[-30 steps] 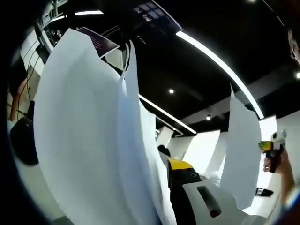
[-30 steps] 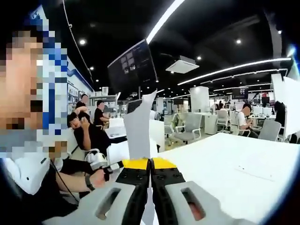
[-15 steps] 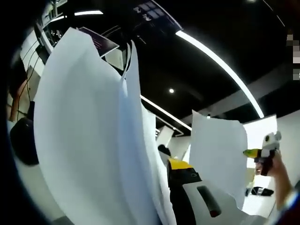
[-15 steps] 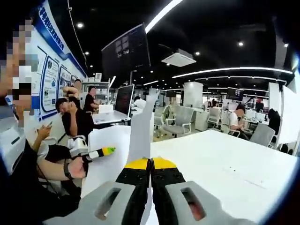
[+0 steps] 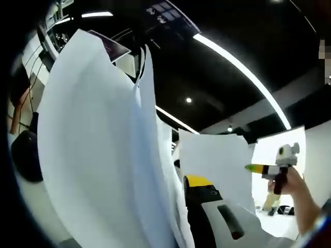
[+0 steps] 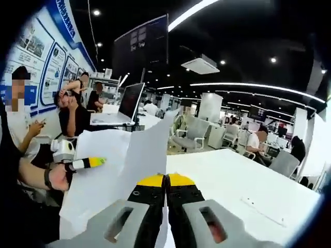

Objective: Organize the stack of printing papers by aligning and flattening the scattered papers on the table

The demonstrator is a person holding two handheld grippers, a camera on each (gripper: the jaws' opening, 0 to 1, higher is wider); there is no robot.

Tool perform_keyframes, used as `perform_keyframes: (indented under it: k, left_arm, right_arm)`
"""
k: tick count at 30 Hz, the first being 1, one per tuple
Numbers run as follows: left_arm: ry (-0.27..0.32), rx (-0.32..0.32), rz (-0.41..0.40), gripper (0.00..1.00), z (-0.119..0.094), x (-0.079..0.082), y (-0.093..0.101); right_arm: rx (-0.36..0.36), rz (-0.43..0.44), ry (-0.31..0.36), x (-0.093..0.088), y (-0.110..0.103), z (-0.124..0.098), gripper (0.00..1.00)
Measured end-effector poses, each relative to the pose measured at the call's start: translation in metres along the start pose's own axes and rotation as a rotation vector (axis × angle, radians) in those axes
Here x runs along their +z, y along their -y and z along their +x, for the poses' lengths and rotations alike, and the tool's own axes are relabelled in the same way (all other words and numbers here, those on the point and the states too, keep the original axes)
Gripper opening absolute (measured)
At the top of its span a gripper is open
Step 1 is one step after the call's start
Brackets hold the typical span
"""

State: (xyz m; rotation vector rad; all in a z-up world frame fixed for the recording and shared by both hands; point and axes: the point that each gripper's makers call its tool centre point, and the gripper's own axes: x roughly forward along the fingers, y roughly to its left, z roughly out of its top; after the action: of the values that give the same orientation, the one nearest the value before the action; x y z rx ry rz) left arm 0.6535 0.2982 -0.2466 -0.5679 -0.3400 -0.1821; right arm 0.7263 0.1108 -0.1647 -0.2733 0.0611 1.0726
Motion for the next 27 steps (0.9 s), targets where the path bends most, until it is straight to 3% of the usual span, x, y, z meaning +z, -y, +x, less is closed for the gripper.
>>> perform_keyframes:
  k: [3,9,16,27]
  left_arm:
    - [-0.004,-0.014,0.002,0.15,0.0,-0.001,0.002]
    - [-0.03,-0.029,0.013,0.18,0.002,-0.006,0.005]
    - [-0.031,-0.021,0.021,0.19,0.002,-0.006,0.004]
    - [-0.046,0.0,0.012,0.25,0.005,-0.008,0.004]
  right_arm:
    - [0.014,0.018,0.021,-0.001,0.003,0.01,0.0]
    - [0.102,0.176,0.106,0.0,0.007,0.035,0.0]
    - [0.129,0.161,0.055,-0.021,0.001,0.067,0.0]
    - [0.177,0.174,0.034,-0.032,-0.025,0.089,0.0]
